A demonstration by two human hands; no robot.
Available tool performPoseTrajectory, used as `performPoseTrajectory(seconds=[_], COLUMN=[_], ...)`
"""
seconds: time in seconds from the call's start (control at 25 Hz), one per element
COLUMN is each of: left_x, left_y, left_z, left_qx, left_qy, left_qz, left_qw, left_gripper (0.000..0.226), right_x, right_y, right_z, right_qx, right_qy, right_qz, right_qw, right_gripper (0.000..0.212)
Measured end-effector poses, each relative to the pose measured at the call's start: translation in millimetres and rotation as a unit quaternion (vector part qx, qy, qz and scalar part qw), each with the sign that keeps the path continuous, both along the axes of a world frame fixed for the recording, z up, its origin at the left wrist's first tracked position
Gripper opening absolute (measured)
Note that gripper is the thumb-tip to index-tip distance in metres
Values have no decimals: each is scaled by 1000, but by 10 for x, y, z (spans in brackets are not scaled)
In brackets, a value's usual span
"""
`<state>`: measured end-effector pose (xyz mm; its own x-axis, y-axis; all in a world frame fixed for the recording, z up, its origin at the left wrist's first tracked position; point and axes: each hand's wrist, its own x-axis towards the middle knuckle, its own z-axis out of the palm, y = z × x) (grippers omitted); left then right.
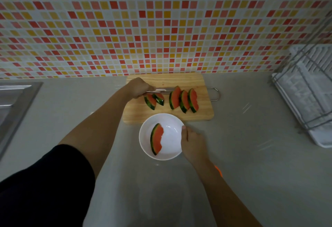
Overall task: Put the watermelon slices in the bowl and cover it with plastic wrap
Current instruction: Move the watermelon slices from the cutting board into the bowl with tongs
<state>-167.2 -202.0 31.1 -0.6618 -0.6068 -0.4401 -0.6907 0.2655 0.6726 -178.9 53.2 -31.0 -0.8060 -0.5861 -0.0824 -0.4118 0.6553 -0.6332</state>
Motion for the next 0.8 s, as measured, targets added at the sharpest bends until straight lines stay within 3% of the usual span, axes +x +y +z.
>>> performPoseTrajectory(seconds=[0.24,0.48,0.8], left_x=[70,-20,42], left_y=[60,238,169], left_z=[-96,-85,100], left_qx=[11,-146,-121], left_qy=[-16,-41,9], left_qz=[-5,-35,17], left_qw=[1000,988,992], left_gripper=[32,38,29], right_x=[4,8,9], right_y=[2,3,5], right_z=[14,8,27], right_qx=[-5,-14,-27], right_qy=[9,10,8], right_qz=[3,2,4], right_qw=[1000,1000,1000], right_gripper=[42,43,43])
